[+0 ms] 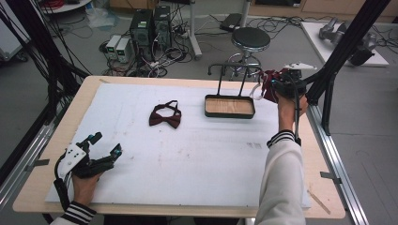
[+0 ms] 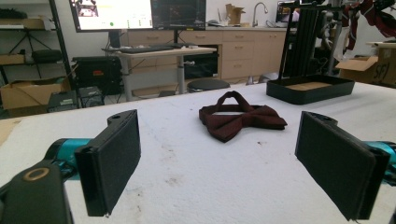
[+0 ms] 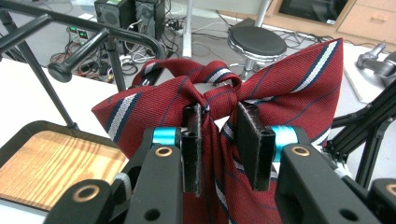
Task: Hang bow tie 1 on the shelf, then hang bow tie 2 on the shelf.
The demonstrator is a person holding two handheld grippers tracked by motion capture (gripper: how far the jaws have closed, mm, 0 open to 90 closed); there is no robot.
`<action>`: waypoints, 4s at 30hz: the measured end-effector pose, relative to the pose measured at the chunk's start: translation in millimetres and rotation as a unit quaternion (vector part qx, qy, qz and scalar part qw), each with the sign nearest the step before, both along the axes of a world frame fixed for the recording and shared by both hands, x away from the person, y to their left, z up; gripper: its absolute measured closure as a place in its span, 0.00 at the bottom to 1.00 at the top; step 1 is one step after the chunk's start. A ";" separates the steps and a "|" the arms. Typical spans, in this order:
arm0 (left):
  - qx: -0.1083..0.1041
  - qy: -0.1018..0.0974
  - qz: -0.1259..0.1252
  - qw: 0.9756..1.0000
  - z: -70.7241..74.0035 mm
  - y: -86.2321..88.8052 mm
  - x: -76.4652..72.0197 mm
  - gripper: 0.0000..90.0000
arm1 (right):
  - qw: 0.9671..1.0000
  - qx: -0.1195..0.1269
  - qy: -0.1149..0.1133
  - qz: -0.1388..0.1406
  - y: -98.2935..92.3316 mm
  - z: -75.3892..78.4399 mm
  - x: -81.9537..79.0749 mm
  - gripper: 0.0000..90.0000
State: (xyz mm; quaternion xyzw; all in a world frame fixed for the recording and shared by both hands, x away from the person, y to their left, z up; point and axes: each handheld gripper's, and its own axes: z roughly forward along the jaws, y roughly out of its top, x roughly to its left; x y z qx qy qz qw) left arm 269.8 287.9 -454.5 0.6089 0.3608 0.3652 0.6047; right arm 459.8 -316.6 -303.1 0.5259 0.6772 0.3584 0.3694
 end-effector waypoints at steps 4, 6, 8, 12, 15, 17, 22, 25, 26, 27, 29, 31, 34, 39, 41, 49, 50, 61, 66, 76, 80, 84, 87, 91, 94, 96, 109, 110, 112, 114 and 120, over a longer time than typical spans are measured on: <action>-0.001 -0.002 0.000 1.000 -0.1 0.0 -0.2 0.16 | 1.000 0.000 0.014 0.007 -0.1 -2.9 2.2 0.79; -0.001 -0.001 0.000 1.000 -0.1 0.0 -0.1 0.16 | 1.000 0.003 0.017 0.010 0.1 -4.0 2.8 0.79; -0.001 -0.002 0.000 1.000 -0.1 0.0 -0.2 0.16 | 1.000 0.000 0.020 0.014 1.3 -5.6 3.5 0.78; -0.001 -0.002 0.000 1.000 -0.1 0.1 -0.3 0.16 | 0.999 -0.002 0.034 0.014 2.8 -8.9 4.8 0.78; -0.001 -0.002 0.000 1.000 -0.1 0.1 -0.3 0.16 | 0.999 -0.002 0.037 0.020 2.7 -10.3 5.6 0.78; -0.001 -0.002 0.000 1.000 -0.1 0.0 -0.2 0.16 | 0.999 0.001 0.038 0.026 3.6 -10.9 6.4 0.69; 0.000 -0.001 0.000 1.000 -0.1 0.0 -0.1 0.16 | 0.998 0.036 0.048 0.015 4.3 -17.2 10.3 0.20; -0.001 -0.001 0.000 1.000 -0.1 0.0 -0.1 0.16 | 0.997 0.042 0.058 0.016 3.7 -20.1 10.3 0.12; -0.001 -0.001 0.000 1.000 -0.1 0.0 -0.1 0.16 | 0.997 0.046 0.056 0.023 3.1 -19.6 9.4 0.11; -0.001 -0.001 -0.001 1.000 -0.1 0.1 0.0 0.16 | 0.997 0.050 0.052 0.028 3.1 -18.5 8.4 0.10; -0.001 0.000 -0.001 1.000 0.0 0.1 0.1 0.16 | 0.997 0.056 0.042 0.045 4.5 -14.5 5.4 0.10; -0.001 0.000 -0.001 1.000 0.0 0.1 0.1 0.16 | 0.996 0.055 0.030 0.057 7.4 -9.8 1.9 0.10; 0.000 -0.001 -0.001 1.000 0.0 0.1 0.0 0.16 | 0.996 0.057 0.022 0.071 10.8 -3.1 -5.3 0.10; -0.003 -0.001 -0.001 1.000 0.0 0.3 0.3 0.16 | 0.994 0.053 0.017 0.092 13.5 10.3 -28.2 0.10; -0.004 -0.001 -0.002 1.000 -0.1 0.2 0.5 0.16 | 0.993 0.057 -0.028 0.103 11.9 13.1 -46.4 0.10; -0.005 0.004 -0.002 1.000 0.2 0.8 1.0 0.16 | 0.986 0.095 -0.069 0.115 -6.2 -3.8 -114.3 0.10; -0.006 0.003 -0.002 1.000 0.0 0.9 1.0 0.16 | 0.985 0.101 -0.075 0.115 -7.1 -7.8 -122.0 0.10; -0.009 0.003 -0.001 1.000 0.0 1.3 1.1 0.16 | 0.976 0.108 -0.136 0.133 1.7 -43.2 -170.6 0.11; -0.010 0.007 -0.003 1.000 0.2 1.7 1.7 0.16 | 0.973 0.121 -0.143 0.133 5.4 -58.0 -177.3 0.10; -0.008 0.026 0.059 0.998 1.5 -2.1 3.2 0.11 | 0.971 0.124 -0.163 0.127 13.6 -89.8 -192.1 0.10; -0.006 0.024 0.065 0.998 1.6 -3.4 3.0 0.12 | 0.971 0.120 -0.167 0.125 17.7 -105.6 -198.3 0.10; -0.007 0.014 0.065 0.998 1.1 -3.3 0.9 0.13 | 0.970 0.130 -0.168 0.122 18.1 -118.6 -203.5 0.10; -0.008 0.015 0.063 0.998 1.1 -2.2 0.9 0.13 | 0.968 0.138 -0.171 0.119 16.8 -122.6 -205.1 0.10; -0.008 0.017 0.057 0.998 1.4 -2.2 1.5 0.13 | 0.967 0.144 -0.173 0.115 16.0 -125.7 -206.5 0.10; -0.013 0.022 0.048 0.999 2.3 -2.7 2.7 0.13 | 0.968 0.138 -0.177 0.115 16.0 -126.3 -206.1 0.10; -0.013 0.024 0.044 0.999 4.3 -2.6 4.0 0.13 | 0.967 0.143 -0.178 0.114 16.1 -126.9 -206.5 0.10; 0.001 0.018 0.010 1.000 32.4 -8.3 11.8 0.13 | 0.968 0.139 -0.174 0.117 15.8 -133.6 -207.5 0.10; 0.001 0.018 0.008 1.000 33.9 -9.0 12.3 0.13 | 0.968 0.139 -0.174 0.117 16.1 -134.0 -207.6 0.10; 0.006 0.019 0.002 1.000 36.9 -10.0 13.7 0.13 | 0.968 0.137 -0.175 0.115 16.1 -135.0 -207.6 0.11; 0.013 0.026 -0.003 1.000 40.1 -11.1 15.7 0.13 | 0.968 0.140 -0.173 0.115 16.2 -136.5 -208.0 0.10; 0.026 0.044 -0.037 0.998 49.0 -12.7 25.7 0.13 | 0.969 0.144 -0.164 0.117 18.2 -141.7 -208.3 0.10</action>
